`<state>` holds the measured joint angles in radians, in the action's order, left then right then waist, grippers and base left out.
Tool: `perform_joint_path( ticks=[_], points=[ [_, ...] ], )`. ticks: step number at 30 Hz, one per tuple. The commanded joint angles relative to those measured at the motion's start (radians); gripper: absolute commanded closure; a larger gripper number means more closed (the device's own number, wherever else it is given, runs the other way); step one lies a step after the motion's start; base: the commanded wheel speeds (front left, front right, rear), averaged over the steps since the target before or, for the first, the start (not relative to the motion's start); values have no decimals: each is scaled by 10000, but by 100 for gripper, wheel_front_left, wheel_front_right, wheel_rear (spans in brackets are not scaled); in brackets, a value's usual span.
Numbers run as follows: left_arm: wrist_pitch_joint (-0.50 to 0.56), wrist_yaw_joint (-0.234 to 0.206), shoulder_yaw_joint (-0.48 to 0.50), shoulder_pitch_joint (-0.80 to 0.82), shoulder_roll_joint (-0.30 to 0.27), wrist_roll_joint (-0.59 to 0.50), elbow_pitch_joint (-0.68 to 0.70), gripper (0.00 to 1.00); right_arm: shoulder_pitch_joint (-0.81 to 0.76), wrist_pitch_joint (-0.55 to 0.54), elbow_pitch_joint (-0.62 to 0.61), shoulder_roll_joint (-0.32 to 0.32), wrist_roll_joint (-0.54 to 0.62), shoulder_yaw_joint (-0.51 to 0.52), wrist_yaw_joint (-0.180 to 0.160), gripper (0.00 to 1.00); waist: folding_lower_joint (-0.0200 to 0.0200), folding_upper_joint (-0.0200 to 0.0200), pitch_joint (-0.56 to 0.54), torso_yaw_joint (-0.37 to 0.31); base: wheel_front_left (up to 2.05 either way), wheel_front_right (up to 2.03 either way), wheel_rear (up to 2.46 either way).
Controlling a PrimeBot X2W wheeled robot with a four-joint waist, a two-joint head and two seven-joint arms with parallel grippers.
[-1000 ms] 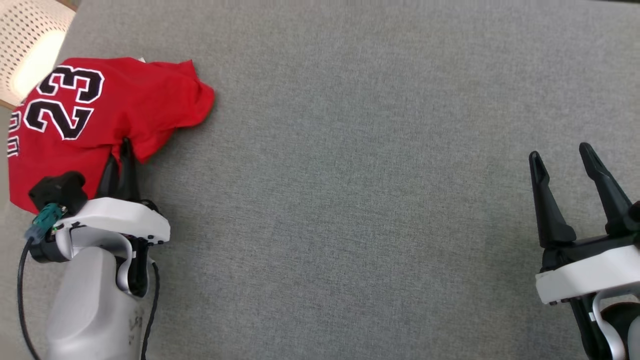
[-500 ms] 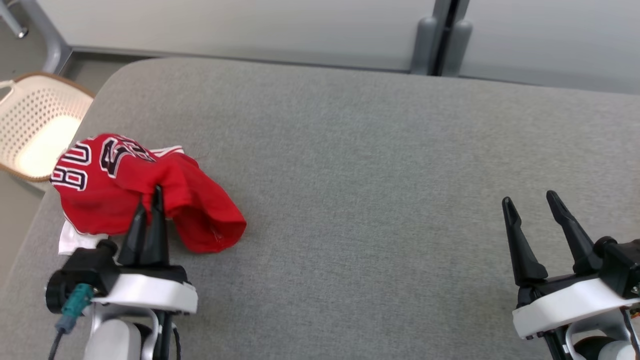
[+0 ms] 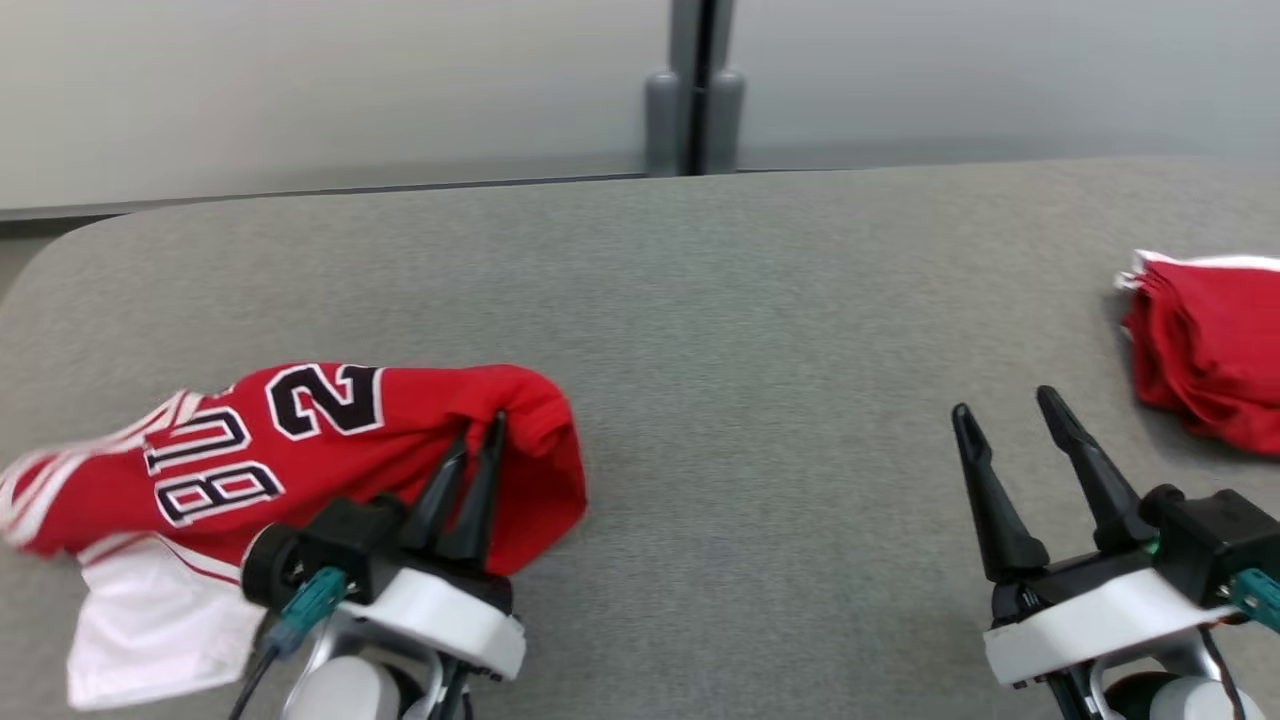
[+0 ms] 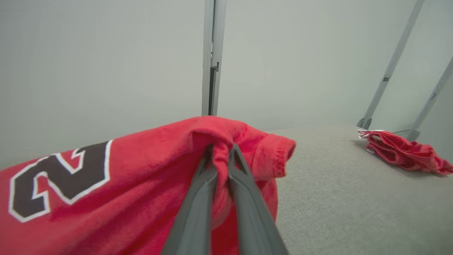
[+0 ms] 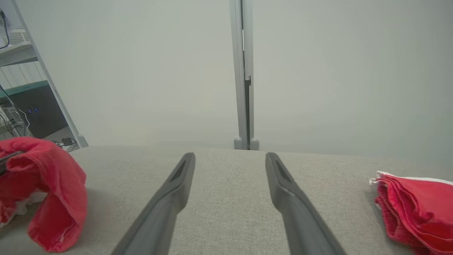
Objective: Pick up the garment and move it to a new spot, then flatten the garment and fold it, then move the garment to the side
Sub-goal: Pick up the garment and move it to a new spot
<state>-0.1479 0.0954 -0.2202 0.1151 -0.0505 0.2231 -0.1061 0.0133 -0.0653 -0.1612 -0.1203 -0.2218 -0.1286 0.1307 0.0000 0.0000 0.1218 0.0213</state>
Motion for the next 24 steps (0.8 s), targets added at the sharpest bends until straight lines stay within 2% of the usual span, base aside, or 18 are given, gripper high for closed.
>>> perform_joint_path(
  ticks=[1,6,7,13,17,18,19,24],
  points=[
    [20,83,-289,387,-11,10,-91,100,155,175,106,-67,-72,-29,-1,0,0,0,215,-826,0,0,0],
    [90,192,-1408,1334,-26,128,-644,100,375,475,466,-56,-226,-289,-1,0,0,0,560,-2027,0,0,0],
    [90,192,-1408,1334,-26,128,-644,100,375,475,466,-56,-226,-289,-1,0,0,0,560,-2027,0,0,0],
    [15,274,-2652,2431,-32,395,-1305,100,561,867,842,108,-357,-324,-1,0,0,0,1115,-3082,0,0,0],
    [-89,282,-3086,2849,-38,591,-1884,100,664,1149,1045,233,-409,-298,-1,0,0,0,1444,-3393,0,0,0],
    [-150,239,-3140,2940,-33,604,-1989,56,692,1201,1089,248,-429,-303,-1,0,0,0,1514,-3424,0,0,0],
    [-230,242,-3210,2995,-22,692,-2064,0,716,1245,1124,257,-430,-296,-1,0,0,0,1573,-3427,0,0,0],
    [-653,212,-3383,3164,-32,750,-1998,0,812,1398,1270,308,-388,-226,-1,0,0,0,1660,-3152,0,0,0]
  ],
)
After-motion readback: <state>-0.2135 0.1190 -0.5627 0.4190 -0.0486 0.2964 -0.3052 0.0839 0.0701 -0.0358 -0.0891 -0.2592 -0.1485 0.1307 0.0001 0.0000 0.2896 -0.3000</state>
